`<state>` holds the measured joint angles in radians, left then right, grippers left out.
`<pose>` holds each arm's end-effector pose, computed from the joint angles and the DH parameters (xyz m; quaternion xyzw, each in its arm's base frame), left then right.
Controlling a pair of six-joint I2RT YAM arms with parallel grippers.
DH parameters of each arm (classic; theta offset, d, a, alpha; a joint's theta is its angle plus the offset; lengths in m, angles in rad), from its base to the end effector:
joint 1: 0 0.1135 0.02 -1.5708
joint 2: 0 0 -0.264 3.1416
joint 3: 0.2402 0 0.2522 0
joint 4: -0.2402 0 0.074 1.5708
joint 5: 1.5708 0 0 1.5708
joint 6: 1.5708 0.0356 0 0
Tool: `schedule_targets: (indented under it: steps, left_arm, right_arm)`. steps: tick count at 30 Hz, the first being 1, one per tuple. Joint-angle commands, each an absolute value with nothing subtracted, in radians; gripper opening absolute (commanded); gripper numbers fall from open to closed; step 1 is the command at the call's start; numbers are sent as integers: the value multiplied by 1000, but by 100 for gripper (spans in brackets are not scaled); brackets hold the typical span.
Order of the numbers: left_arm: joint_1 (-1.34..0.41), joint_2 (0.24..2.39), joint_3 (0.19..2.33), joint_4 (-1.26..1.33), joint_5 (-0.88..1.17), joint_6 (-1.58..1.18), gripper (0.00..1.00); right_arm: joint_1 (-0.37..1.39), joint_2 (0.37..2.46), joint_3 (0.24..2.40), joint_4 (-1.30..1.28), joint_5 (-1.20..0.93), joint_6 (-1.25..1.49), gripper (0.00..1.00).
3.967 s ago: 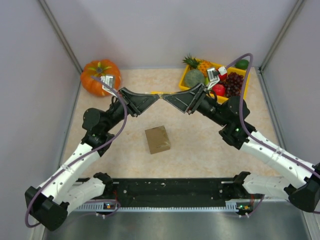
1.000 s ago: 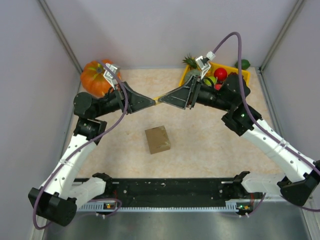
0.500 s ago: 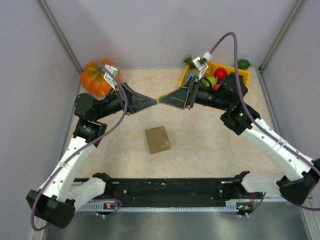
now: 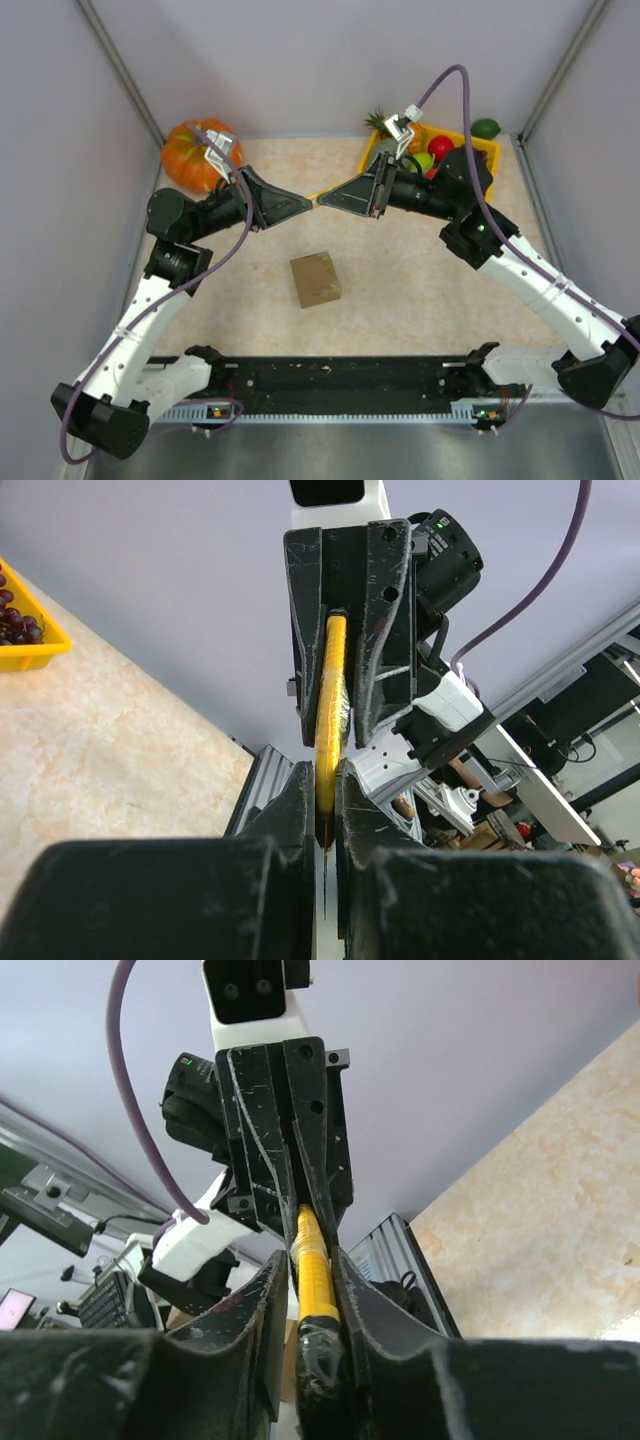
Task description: Unpack the express box
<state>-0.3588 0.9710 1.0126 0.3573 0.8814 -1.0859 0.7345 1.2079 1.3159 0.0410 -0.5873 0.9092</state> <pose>0.1798 -0.0968 0.4391 0.1543 0.5938 -0.6752 0.4094 0.1841 0.1928 0.4617 -0.1640 0.6413 0.6598 0.3555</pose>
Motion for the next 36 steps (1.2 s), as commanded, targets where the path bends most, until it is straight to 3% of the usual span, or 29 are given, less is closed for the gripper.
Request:
schedule_targets:
  steps: [1, 4, 9, 11, 14, 17, 25, 28, 31, 32, 34, 36]
  left_arm:
    - [-356, 965, 1012, 374, 845, -1071, 0]
    - [-356, 965, 1012, 377, 854, -1072, 0]
    - [-356, 966, 1011, 385, 873, -1078, 0]
    - [-356, 965, 1011, 387, 876, -1080, 0]
    - [-356, 965, 1009, 387, 880, -1080, 0]
    - [-356, 965, 1009, 390, 885, -1080, 0]
    - [-356, 951, 988, 397, 896, -1080, 0]
    - [-356, 946, 980, 399, 893, -1077, 0]
    - [-356, 948, 977, 399, 888, -1074, 0]
    - [-356, 946, 977, 399, 887, -1074, 0]
    - [-356, 948, 977, 399, 890, -1074, 0]
    - [-354, 950, 982, 387, 893, -1071, 0]
  right_arm:
    - [735, 1200, 1362, 71, -620, 905, 20]
    - [735, 1200, 1361, 71, -620, 905, 21]
    - [736, 1200, 1361, 77, -611, 905, 39]
    - [735, 1201, 1361, 83, -607, 908, 38]
    - [735, 1207, 1361, 94, -604, 916, 28]
    - [735, 1209, 1362, 95, -603, 925, 23]
    - [735, 1209, 1353, 104, -584, 939, 35]
    - [735, 1213, 1351, 117, -584, 946, 33]
    - [735, 1215, 1350, 123, -584, 951, 25]
    - [736, 1216, 1351, 123, -586, 951, 15]
    - [735, 1219, 1354, 115, -586, 951, 4]
    - [736, 1220, 1353, 103, -581, 950, 0]
